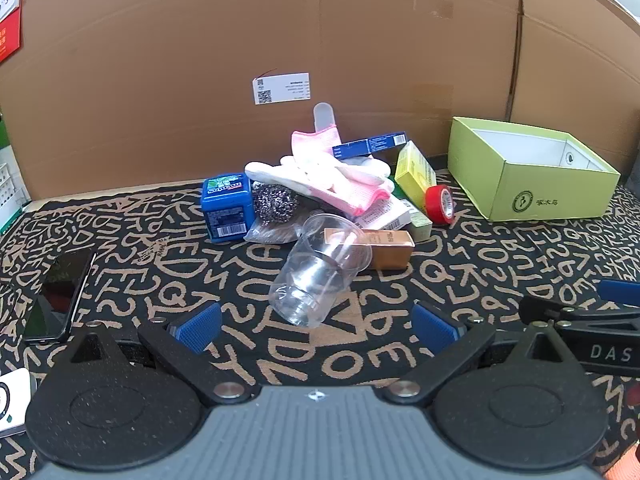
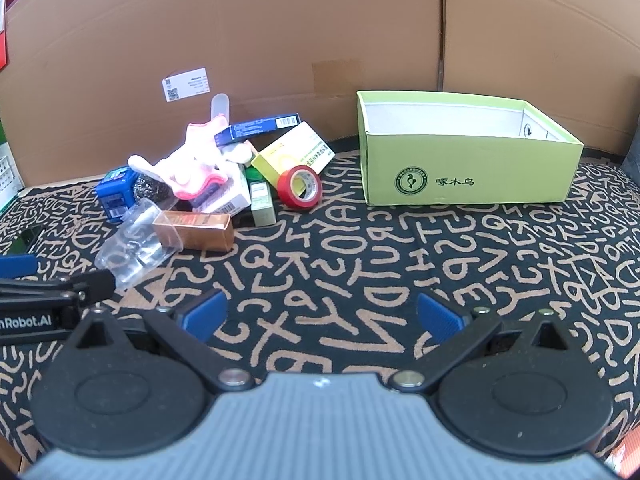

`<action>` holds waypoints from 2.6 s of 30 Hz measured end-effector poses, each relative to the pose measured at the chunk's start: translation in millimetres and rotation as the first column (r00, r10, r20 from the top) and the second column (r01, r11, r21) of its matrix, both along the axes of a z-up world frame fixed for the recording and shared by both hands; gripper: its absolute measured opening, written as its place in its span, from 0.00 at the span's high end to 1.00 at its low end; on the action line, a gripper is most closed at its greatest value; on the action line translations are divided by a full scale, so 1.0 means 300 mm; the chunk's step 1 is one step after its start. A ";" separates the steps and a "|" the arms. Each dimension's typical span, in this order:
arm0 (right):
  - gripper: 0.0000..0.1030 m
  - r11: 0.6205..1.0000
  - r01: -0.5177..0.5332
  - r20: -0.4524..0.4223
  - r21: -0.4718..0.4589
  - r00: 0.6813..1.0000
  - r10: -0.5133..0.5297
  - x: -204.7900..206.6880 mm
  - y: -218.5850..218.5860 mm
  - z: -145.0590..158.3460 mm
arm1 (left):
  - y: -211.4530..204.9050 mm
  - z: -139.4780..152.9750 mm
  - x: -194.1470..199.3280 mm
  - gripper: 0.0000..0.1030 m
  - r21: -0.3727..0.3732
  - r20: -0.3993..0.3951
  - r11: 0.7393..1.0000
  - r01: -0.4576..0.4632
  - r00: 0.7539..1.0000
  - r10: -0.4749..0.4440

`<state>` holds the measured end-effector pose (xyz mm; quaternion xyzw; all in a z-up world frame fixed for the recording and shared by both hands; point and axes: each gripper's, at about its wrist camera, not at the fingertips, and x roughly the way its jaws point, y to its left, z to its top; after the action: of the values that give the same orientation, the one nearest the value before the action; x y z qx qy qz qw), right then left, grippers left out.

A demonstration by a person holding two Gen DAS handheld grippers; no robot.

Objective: Organize objects

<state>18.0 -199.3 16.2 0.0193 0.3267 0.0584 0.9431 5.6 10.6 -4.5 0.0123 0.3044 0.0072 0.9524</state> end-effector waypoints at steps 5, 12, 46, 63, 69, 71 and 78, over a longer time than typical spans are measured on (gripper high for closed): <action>0.00 1.000 0.001 -0.003 0.000 1.000 -0.001 0.006 0.002 -0.003 | 0.009 0.000 0.006 0.00 -0.005 -0.004 1.000 -0.010 1.000 0.010; 0.00 1.000 -0.004 -0.009 -0.003 1.000 0.004 0.015 0.008 -0.005 | 0.009 -0.002 0.014 0.00 -0.006 -0.010 1.000 -0.008 1.000 0.008; 0.00 0.998 -0.053 -0.088 -0.017 0.995 0.052 0.176 0.053 -0.083 | 0.047 -0.065 0.144 0.00 -0.033 -0.073 0.999 0.008 0.997 -0.010; 0.02 0.696 -0.638 0.074 -0.329 0.717 0.693 0.374 0.306 -0.135 | 0.145 -0.060 0.241 0.51 -0.187 -0.069 0.962 0.199 0.974 -0.215; 0.62 0.726 -0.623 0.035 -0.290 0.752 0.659 0.356 0.333 -0.151 | 0.133 -0.055 0.260 0.54 -0.166 -0.057 0.957 0.236 0.967 -0.248; 0.71 0.765 -0.606 0.027 -0.217 0.780 0.625 0.331 0.308 -0.143 | 0.132 -0.068 0.257 0.56 -0.177 -0.080 0.955 0.239 0.963 -0.256; 0.77 0.758 -0.607 0.017 -0.240 0.778 0.628 0.212 0.293 -0.125 | 0.165 -0.064 0.233 0.47 -0.243 -0.067 0.949 0.200 0.973 -0.222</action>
<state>81.5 -111.4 -21.4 -0.1975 0.2733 0.3301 0.8817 75.4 60.2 -23.6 -0.0677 0.3441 -0.1313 0.9273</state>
